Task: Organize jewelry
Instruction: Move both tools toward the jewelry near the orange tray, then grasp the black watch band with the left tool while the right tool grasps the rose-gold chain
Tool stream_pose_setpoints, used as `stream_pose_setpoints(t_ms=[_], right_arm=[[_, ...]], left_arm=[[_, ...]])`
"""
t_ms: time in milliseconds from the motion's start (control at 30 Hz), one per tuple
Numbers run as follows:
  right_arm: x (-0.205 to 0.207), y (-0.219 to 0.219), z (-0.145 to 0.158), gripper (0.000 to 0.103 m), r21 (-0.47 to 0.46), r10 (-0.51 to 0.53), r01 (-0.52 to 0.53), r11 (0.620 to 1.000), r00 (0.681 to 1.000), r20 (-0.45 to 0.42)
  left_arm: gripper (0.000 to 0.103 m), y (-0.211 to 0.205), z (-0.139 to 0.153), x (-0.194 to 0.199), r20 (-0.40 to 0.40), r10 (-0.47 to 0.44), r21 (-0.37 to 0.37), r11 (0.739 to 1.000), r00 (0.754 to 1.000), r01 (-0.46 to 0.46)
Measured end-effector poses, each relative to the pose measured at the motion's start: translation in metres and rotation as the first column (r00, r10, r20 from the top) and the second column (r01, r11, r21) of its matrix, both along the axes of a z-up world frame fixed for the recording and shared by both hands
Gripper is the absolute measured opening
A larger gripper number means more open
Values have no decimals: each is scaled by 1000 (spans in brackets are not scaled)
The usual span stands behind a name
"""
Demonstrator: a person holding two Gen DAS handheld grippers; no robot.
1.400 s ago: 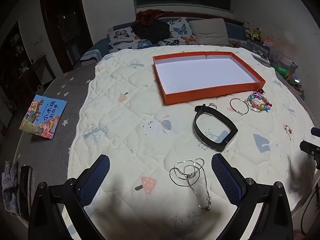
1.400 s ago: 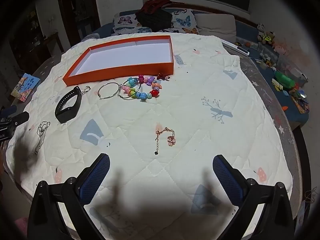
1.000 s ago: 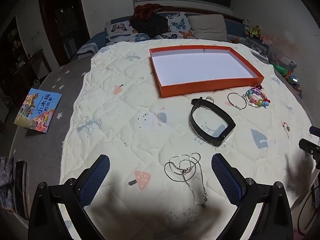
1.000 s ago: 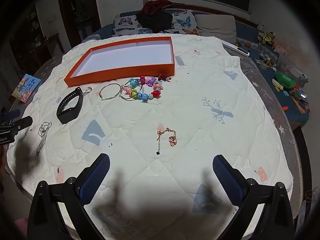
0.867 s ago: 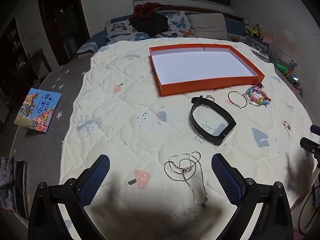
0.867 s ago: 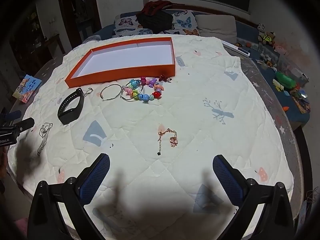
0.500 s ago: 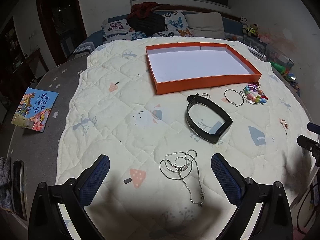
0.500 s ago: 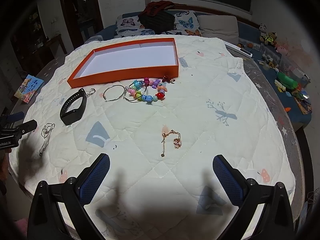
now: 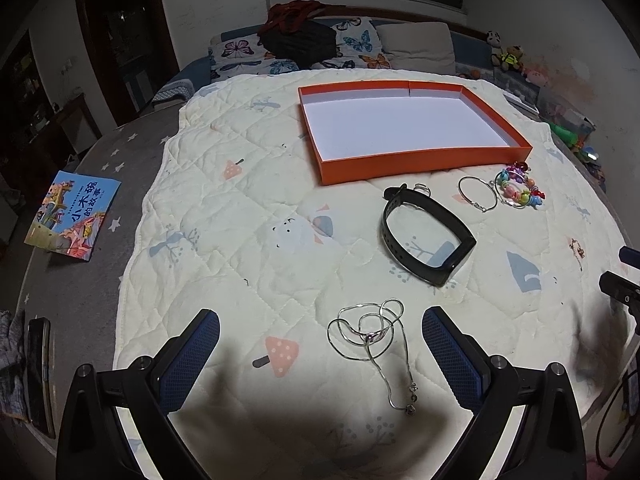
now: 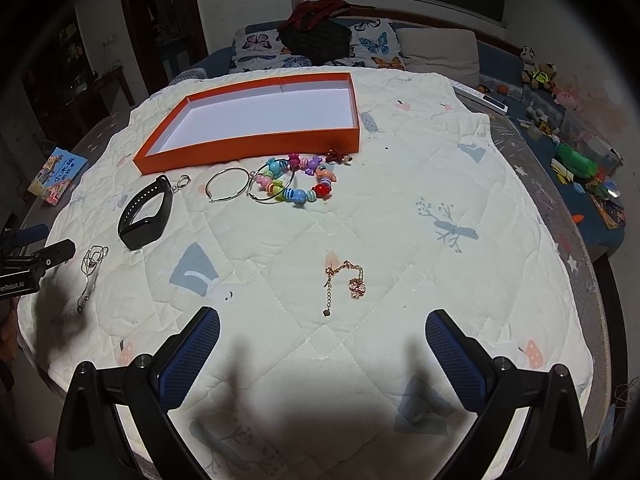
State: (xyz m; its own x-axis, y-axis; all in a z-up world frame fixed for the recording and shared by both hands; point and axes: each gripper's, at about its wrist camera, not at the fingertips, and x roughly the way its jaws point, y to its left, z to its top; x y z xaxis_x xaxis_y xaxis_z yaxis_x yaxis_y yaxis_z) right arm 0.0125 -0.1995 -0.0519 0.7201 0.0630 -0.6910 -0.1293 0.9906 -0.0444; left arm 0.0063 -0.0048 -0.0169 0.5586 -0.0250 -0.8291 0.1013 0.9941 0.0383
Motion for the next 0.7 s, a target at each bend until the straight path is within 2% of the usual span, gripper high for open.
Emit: stream_pose_setpoints(t_ms=[700], right_arm=[[1, -4, -3, 103, 6, 22, -22, 1000, 1000, -7]], left_arm=[[103, -15, 1, 2, -23, -34, -45, 998, 999, 33]])
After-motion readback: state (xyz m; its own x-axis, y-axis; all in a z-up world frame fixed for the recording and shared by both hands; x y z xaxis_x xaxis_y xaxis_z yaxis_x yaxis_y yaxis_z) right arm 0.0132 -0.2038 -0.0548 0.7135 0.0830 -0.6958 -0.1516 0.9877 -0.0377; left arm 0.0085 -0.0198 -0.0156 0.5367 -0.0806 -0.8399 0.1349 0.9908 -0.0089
